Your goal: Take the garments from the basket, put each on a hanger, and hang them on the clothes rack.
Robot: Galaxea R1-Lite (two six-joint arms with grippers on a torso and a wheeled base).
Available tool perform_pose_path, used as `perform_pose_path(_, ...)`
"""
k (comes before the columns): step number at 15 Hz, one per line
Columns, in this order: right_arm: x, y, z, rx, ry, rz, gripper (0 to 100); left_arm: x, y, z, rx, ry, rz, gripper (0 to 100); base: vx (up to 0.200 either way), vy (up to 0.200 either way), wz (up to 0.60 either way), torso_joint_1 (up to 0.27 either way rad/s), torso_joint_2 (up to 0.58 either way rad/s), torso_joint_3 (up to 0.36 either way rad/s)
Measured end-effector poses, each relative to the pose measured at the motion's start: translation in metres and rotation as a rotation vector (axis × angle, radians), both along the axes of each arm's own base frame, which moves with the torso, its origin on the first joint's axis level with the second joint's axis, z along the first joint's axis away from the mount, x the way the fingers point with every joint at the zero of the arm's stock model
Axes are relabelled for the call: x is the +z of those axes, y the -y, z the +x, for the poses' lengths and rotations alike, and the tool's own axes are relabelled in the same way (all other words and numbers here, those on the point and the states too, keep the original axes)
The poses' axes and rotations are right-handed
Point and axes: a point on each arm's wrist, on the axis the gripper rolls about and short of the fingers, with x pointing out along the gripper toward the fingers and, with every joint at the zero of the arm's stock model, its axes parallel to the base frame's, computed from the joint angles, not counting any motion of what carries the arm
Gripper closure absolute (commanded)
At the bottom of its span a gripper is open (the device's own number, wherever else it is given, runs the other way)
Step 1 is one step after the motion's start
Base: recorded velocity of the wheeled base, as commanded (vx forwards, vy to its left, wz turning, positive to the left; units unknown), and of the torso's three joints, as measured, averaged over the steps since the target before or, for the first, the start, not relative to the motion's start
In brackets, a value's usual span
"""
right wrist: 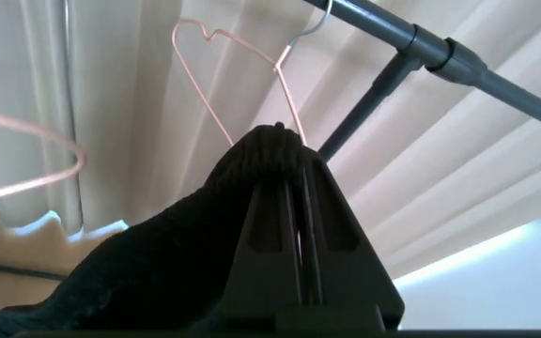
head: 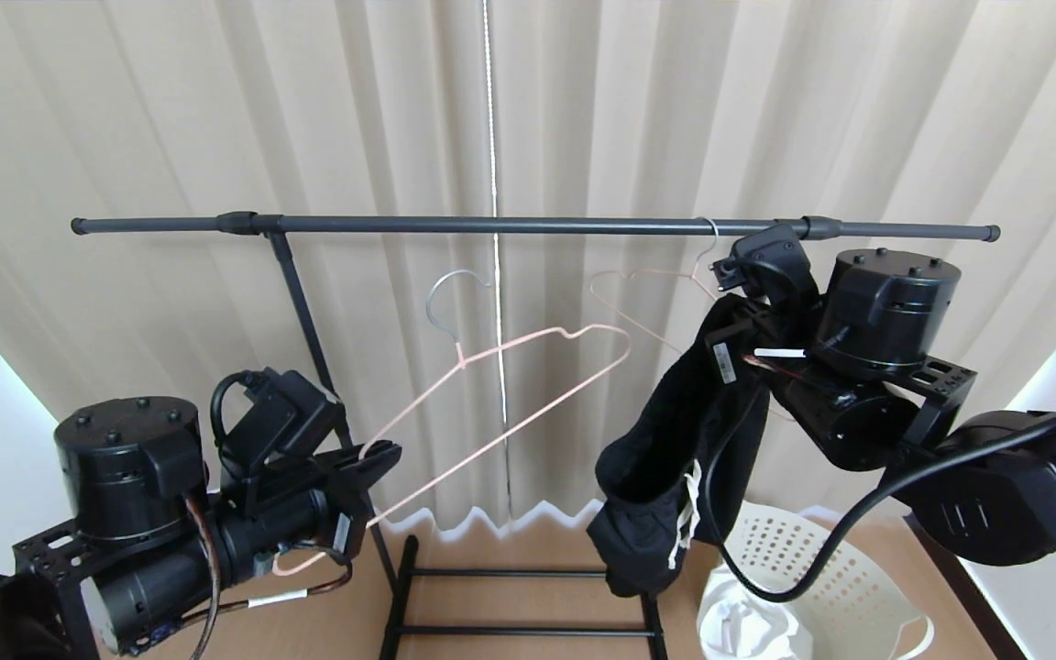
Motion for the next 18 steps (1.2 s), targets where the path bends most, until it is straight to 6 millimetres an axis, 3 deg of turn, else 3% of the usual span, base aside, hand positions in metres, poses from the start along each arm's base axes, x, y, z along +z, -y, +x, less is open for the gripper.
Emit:
perform_pose_path(5,-0.01,-0.008,0.014,-0.005,0.013,0.032,100,-0.006,0.013,-0.02,-0.087,-0.021,0.007,100,0.0,0.0,0.0,0.0,0.0,0.0)
perform_pose_path(11,-0.015,-0.014,0.014,-0.029,0.007,0.032,100,-0.006,0.026,-0.005,-0.095,-0.017,0.0,100,0.0,0.0,0.0,0.0,0.0,0.0)
perform_pose_path(18,-0.018,-0.016,0.048,-0.095,0.035,0.044,100,-0.008,0.012,-0.028,-0.093,-0.036,0.009,100,0.0,0.0,0.0,0.0,0.0,0.0)
